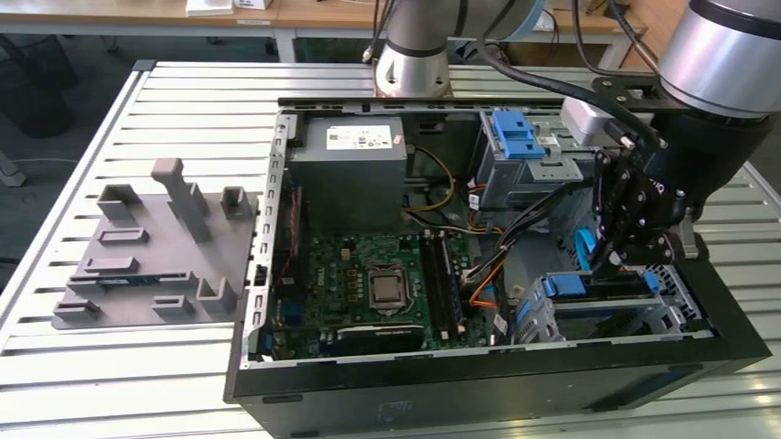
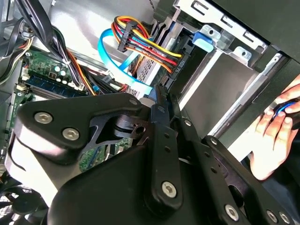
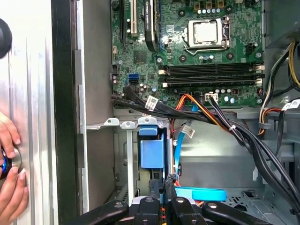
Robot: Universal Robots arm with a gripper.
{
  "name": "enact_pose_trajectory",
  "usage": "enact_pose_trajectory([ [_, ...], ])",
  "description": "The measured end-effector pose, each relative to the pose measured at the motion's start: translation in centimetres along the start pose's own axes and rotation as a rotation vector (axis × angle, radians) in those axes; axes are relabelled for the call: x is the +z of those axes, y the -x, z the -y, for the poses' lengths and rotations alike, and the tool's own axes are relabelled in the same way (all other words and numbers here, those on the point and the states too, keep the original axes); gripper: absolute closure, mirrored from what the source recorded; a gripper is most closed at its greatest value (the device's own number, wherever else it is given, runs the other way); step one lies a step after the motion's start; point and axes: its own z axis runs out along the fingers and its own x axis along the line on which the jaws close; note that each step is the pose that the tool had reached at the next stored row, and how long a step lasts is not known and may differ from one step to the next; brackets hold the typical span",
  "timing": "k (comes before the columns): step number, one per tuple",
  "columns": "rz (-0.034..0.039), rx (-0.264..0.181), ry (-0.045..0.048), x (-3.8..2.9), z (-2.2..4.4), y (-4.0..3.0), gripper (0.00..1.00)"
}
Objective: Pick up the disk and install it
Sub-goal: 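Insert the second disk wire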
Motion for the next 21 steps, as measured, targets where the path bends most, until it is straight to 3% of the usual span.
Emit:
enact_pose_trajectory([
  [2, 0.0110, 0.000, 0.0003, 0.06, 0.01, -0.15, 0.84],
  [5, 0.0204, 0.000, 0.0007, 0.08, 0.01, -0.21, 0.84],
  [11, 0.0224, 0.000, -0.0024, 0.14, 0.02, -0.36, 0.84],
  [15, 0.0308, 0.000, -0.0024, 0.15, 0.02, -0.40, 0.84],
  [21, 0.0309, 0.000, -0.0024, 0.22, 0.02, -0.55, 0.84],
])
